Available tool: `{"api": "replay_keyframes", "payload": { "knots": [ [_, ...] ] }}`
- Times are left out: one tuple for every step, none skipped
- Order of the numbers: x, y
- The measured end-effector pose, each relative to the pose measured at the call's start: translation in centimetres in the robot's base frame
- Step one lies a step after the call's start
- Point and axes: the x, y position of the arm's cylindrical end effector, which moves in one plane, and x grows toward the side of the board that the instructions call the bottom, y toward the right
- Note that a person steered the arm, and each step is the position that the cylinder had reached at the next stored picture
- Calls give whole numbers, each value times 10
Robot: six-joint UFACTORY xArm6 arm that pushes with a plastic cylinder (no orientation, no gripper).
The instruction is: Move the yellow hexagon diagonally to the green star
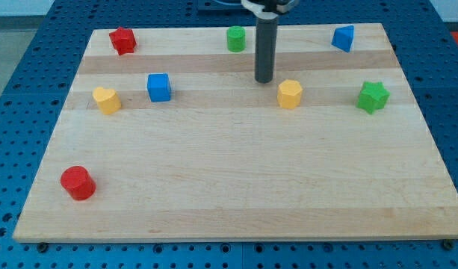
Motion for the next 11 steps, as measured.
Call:
{"api": "replay_keyframes", "payload": {
  "knots": [
    [0, 22],
    [0, 35],
    [5, 42],
    [20, 42],
    [36, 42],
    [55, 42],
    [75, 42],
    [94, 42],
    [110, 42],
    [112, 35],
    [110, 29]
  ]
}}
